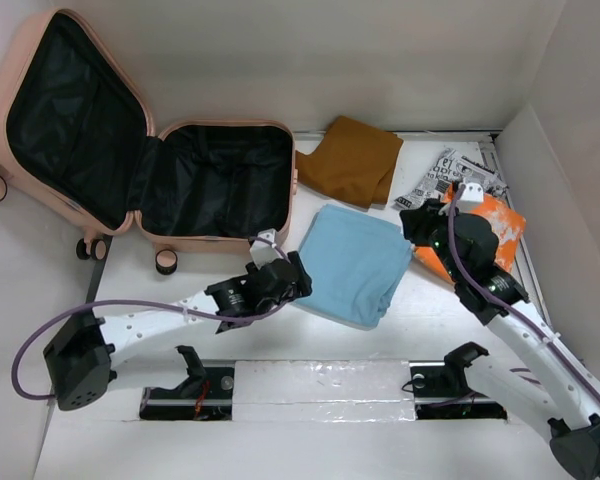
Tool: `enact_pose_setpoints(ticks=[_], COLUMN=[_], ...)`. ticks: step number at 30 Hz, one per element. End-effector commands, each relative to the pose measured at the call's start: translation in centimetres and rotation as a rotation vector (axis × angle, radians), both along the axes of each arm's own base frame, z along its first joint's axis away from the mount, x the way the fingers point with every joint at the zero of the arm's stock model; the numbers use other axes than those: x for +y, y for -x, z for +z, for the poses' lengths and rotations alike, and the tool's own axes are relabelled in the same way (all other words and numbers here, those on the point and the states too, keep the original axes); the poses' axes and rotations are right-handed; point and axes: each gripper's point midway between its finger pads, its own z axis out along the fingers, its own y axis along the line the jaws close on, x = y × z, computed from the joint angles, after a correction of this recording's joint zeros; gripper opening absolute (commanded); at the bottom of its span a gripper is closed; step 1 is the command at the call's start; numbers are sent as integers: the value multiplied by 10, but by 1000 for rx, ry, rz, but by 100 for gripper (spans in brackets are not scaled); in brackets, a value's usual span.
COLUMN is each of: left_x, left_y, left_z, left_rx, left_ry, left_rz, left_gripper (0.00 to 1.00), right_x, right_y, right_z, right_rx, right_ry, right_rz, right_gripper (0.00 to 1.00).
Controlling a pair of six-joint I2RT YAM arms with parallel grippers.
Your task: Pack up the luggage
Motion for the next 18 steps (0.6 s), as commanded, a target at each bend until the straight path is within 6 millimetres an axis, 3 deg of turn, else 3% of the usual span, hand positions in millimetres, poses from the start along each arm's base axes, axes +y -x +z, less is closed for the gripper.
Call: enact_pose_setpoints(ticks=[1,5,7,11,18], left_x=[-1,-2,3,11,-7], left_y=[16,30,27,23,12], left_z=[-29,-61,-68,-82,-85], left_rx=[140,210,194,193,180], left_ry=[34,-29,-78,-163,-151], left_rz=[50,62,117,146,150], left_gripper=[67,67,68,70,70], right_x=[10,19,20,13,6], right_y=[-3,4,8,14,26], right_z=[-3,-19,-28,-77,-145], right_rx=[-5,29,49,184,380], right_ry=[-9,-15,-28,-35,-97], right_rz=[45,106,113,55,-36], right_gripper=[41,59,65,70,77])
